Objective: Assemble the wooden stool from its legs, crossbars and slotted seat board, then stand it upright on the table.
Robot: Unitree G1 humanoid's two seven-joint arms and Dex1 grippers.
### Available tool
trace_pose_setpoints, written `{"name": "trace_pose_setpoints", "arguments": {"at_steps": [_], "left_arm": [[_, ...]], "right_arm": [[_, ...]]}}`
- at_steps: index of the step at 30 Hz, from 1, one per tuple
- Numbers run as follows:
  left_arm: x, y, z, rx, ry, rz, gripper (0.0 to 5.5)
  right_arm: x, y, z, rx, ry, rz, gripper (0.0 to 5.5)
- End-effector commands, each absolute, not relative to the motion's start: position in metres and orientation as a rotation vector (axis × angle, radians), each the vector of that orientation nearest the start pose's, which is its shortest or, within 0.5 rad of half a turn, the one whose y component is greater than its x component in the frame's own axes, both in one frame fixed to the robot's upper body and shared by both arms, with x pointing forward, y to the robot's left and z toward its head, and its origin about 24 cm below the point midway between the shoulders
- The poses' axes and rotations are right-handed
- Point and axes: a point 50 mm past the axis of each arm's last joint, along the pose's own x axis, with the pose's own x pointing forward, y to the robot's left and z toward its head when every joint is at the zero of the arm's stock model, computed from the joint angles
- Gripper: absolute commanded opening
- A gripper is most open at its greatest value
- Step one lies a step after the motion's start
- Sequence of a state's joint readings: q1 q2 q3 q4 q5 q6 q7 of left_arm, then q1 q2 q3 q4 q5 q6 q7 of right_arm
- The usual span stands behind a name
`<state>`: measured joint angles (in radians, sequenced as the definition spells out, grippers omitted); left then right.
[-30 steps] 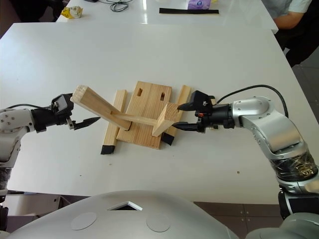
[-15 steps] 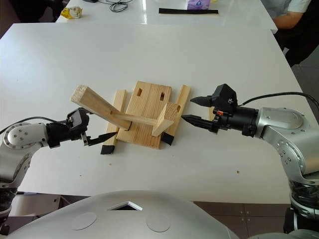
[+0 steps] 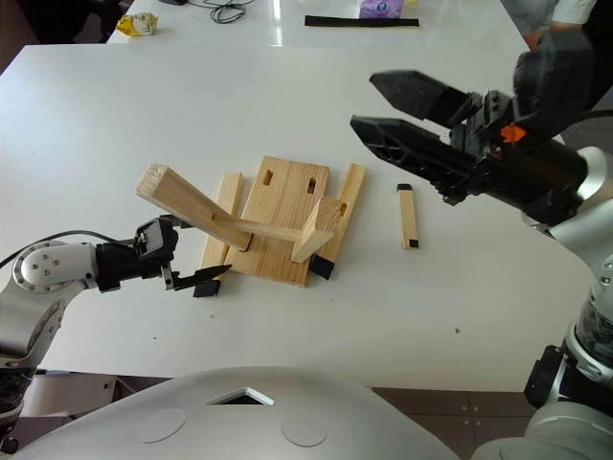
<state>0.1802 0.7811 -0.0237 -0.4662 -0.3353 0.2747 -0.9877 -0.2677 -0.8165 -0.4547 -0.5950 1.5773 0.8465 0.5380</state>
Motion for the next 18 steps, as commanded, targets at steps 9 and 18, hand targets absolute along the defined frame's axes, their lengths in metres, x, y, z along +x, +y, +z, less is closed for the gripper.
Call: {"name": "trace_pose_setpoints", "arguments": {"at_steps": [9, 18], "left_arm": [[0.196, 0.193, 0.099, 0.4, 0.286, -1.192, 4.47], [0.201, 0.191, 0.1, 0.412, 0.282, -1.214, 4.47]], "right_arm": [[0.186, -0.126, 0.307, 0.336, -0.343, 1.387, 3.29], [0.186, -0.114, 0.229, 0.357, -0.008, 1.373, 3.29]]}}
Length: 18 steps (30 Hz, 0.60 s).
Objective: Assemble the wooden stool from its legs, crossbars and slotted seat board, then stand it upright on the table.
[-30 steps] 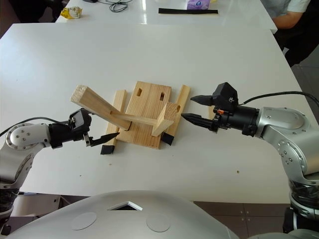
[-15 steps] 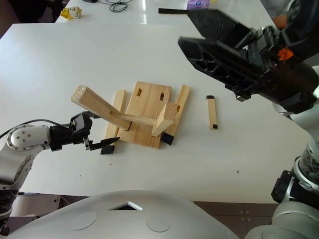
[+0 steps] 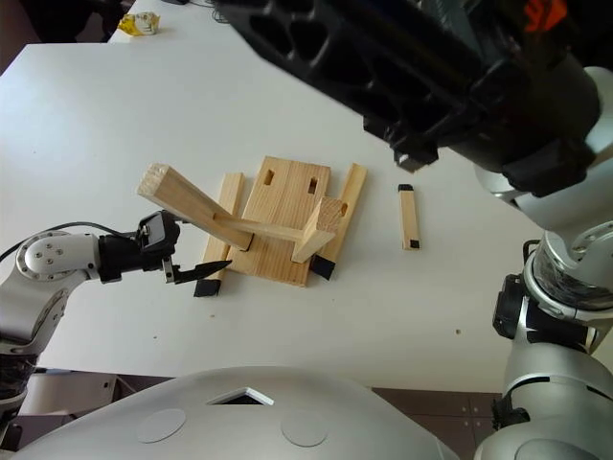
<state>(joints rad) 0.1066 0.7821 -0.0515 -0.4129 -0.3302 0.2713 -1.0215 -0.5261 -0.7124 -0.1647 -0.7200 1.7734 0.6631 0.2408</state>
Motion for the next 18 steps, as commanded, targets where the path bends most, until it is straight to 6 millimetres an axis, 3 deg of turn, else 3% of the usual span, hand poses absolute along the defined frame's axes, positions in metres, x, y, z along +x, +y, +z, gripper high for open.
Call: {"name": "trace_pose_setpoints", "arguments": {"at_steps": [1, 3, 5, 12, 18], "left_arm": [[0.202, 0.191, 0.101, 0.413, 0.28, -1.219, 4.47], [0.203, 0.191, 0.102, 0.416, 0.279, -1.224, 4.47], [0.203, 0.192, 0.102, 0.419, 0.279, -1.225, 4.47], [0.2, 0.191, 0.103, 0.408, 0.274, -1.208, 4.47], [0.201, 0.187, 0.103, 0.402, 0.26, -1.184, 4.47]], "right_arm": [[0.187, -0.11, 0.209, 0.335, 0.055, 1.348, 3.29], [0.189, -0.105, 0.187, 0.309, 0.108, 1.31, 3.29], [0.19, -0.103, 0.182, 0.296, 0.095, 1.295, 3.29], [0.196, -0.109, 0.211, 0.312, -0.052, 1.285, 3.29], [0.2, -0.14, 0.248, 0.367, -0.168, 1.236, 3.29]]}}
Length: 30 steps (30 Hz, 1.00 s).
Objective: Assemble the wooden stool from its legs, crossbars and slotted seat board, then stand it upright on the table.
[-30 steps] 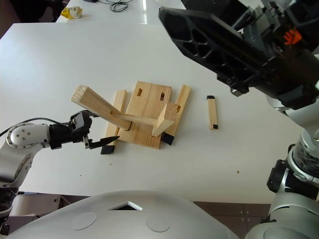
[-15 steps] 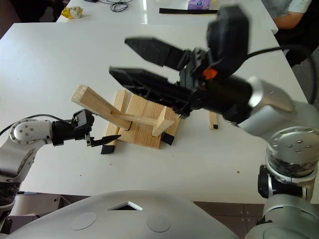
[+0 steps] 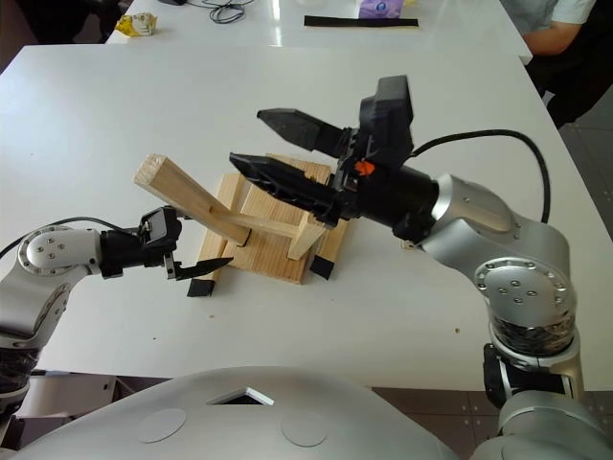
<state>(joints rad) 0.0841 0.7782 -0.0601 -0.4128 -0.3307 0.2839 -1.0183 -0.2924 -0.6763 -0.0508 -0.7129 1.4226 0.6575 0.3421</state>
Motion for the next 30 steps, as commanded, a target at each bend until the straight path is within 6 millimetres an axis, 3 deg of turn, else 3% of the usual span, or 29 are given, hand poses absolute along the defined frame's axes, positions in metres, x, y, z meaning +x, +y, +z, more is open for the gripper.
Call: {"name": "trace_pose_setpoints", "arguments": {"at_steps": [1, 4, 7, 10, 15, 21, 30], "left_arm": [[0.201, 0.187, 0.104, 0.4, 0.257, -1.181, 4.47], [0.199, 0.188, 0.105, 0.397, 0.259, -1.17, 4.47], [0.191, 0.204, 0.104, 0.404, 0.3, -1.118, 4.47], [0.187, 0.226, 0.103, 0.425, 0.338, -1.023, 4.47], [0.188, 0.239, 0.088, 0.438, 0.351, -0.902, 4.47], [0.193, 0.223, 0.066, 0.447, 0.336, -0.875, 4.47], [0.196, 0.208, 0.058, 0.495, 0.302, -0.891, 4.47]], "right_arm": [[0.203, -0.151, 0.256, 0.407, -0.192, 1.192, 3.29], [0.216, -0.196, 0.255, 0.464, -0.17, 0.971, 3.29], [0.22, -0.226, 0.224, 0.37, -0.024, 0.756, 3.29], [0.217, -0.235, 0.19, 0.268, 0.111, 0.587, 3.29], [0.223, -0.216, 0.144, 0.172, 0.192, 0.473, 3.29], [0.244, -0.182, 0.093, 0.005, 0.274, 0.424, 3.29], [0.242, -0.148, 0.06, -0.014, 0.335, 0.524, 3.29]]}}
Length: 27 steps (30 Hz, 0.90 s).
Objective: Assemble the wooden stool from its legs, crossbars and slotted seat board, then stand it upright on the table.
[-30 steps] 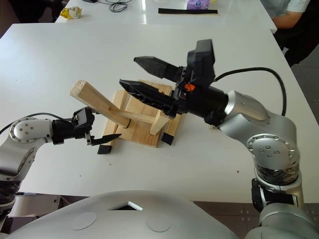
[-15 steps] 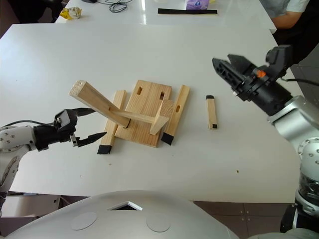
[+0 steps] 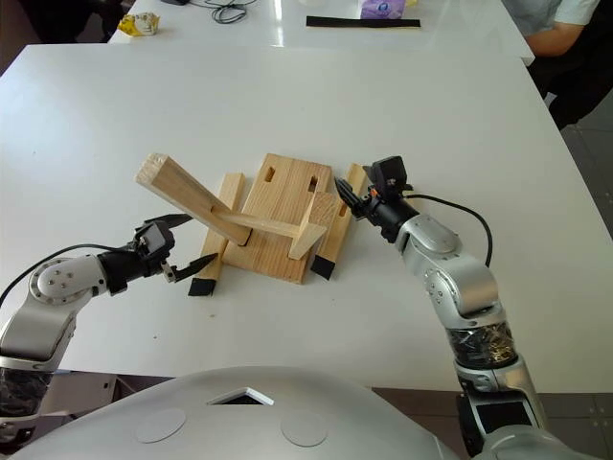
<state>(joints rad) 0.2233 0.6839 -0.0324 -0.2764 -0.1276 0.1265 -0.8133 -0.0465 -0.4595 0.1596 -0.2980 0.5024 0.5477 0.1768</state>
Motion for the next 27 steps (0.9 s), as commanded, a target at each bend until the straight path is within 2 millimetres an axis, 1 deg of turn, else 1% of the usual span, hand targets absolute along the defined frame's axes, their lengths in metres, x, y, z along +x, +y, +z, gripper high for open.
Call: {"name": "trace_pose_setpoints", "arguments": {"at_steps": [1, 5, 11, 16, 27], "left_arm": [[0.197, 0.207, 0.057, 0.503, 0.299, -0.893, 4.47], [0.193, 0.209, 0.049, 0.548, 0.316, -0.901, 4.47], [0.188, 0.217, 0.039, 0.583, 0.358, -0.894, 4.47], [0.184, 0.226, 0.032, 0.591, 0.402, -0.873, 4.47], [0.177, 0.249, 0.021, 0.606, 0.498, -0.823, 4.47]], "right_arm": [[0.24, -0.147, 0.055, -0.028, 0.354, 0.54, 3.29], [0.23, -0.152, 0.033, -0.123, 0.438, 0.585, 3.29], [0.224, -0.173, 0.021, -0.233, 0.488, 0.564, 3.29], [0.218, -0.188, 0.019, -0.294, 0.504, 0.543, 3.29], [0.204, -0.214, 0.028, -0.344, 0.518, 0.505, 3.29]]}}
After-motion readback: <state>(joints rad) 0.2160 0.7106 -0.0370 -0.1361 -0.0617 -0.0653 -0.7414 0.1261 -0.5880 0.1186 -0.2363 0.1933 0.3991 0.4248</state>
